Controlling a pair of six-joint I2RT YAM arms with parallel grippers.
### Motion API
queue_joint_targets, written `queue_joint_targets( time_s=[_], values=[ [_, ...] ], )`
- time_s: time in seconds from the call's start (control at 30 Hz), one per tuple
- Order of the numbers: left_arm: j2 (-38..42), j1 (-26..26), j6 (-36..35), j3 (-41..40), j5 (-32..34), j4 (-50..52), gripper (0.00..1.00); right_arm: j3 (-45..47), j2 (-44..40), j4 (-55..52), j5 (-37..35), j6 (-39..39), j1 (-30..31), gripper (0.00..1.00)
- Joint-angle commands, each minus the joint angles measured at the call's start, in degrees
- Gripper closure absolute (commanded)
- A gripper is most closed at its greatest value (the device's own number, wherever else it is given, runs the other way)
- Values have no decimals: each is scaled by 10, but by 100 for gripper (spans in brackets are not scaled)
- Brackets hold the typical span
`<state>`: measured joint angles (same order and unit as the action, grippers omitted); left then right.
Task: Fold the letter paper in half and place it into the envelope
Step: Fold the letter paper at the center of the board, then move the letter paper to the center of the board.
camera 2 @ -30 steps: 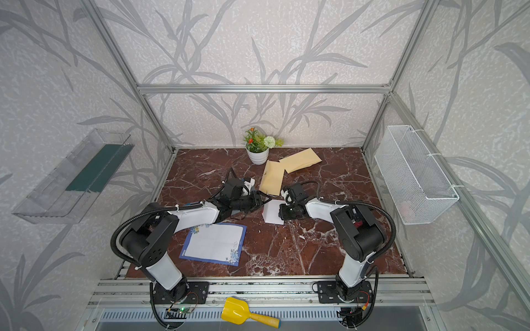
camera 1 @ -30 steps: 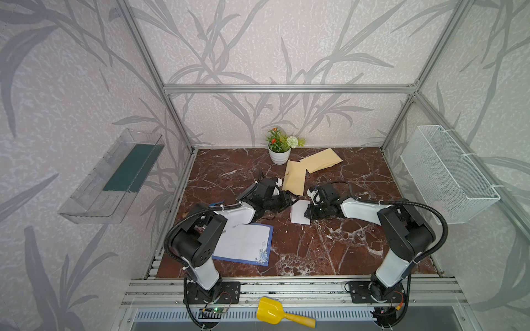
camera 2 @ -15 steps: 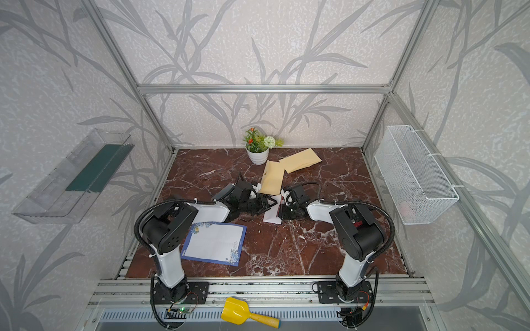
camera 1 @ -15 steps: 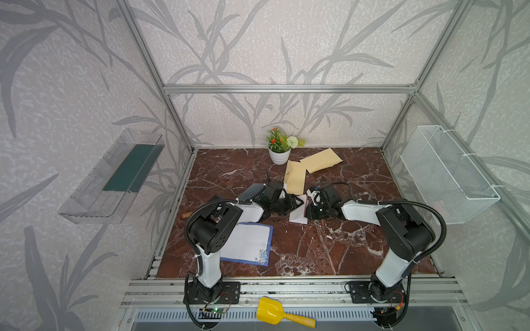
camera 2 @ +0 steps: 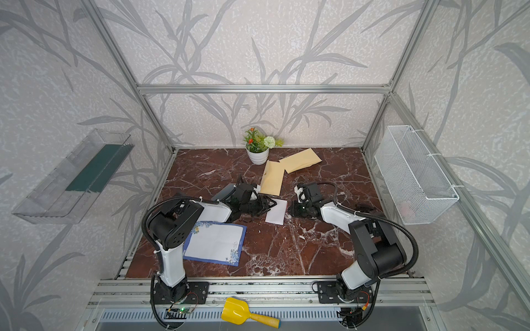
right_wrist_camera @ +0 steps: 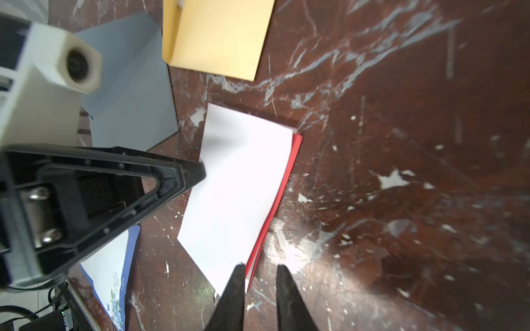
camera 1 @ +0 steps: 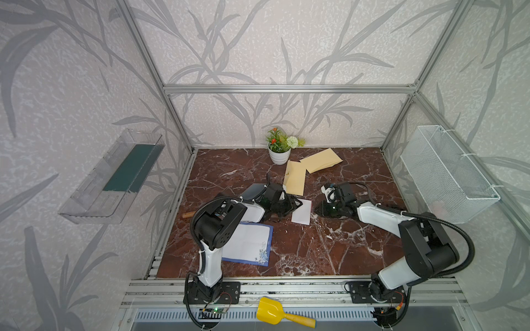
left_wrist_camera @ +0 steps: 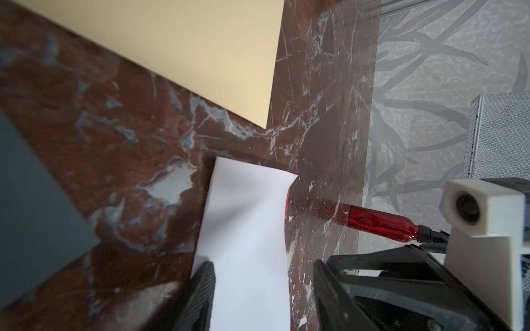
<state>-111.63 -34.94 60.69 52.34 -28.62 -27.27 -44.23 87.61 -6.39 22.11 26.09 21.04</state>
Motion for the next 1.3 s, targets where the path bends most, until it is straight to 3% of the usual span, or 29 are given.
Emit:
queue_joint_targets(
  time_s=[0.0,0.43,0.67,0.97,1.27],
  values=[
    [-15,-2,7,0,8,-2,45,-11,-26,-46,-14,-19,-2,78],
    [-11,-3,4,-6,8,-6,45,-78,85,-26,0,-23,56,83],
    [12,1,-12,5,-3,-2,45,-64,138,-3,-4,-5,58,84],
    [65,6,-59,53,-2,73,45,-33,127,-24,-40,-1,52,85],
    [47,6,-65,85,-13,73,45,18,43,-72,-79,-11,-18,85]
  ],
)
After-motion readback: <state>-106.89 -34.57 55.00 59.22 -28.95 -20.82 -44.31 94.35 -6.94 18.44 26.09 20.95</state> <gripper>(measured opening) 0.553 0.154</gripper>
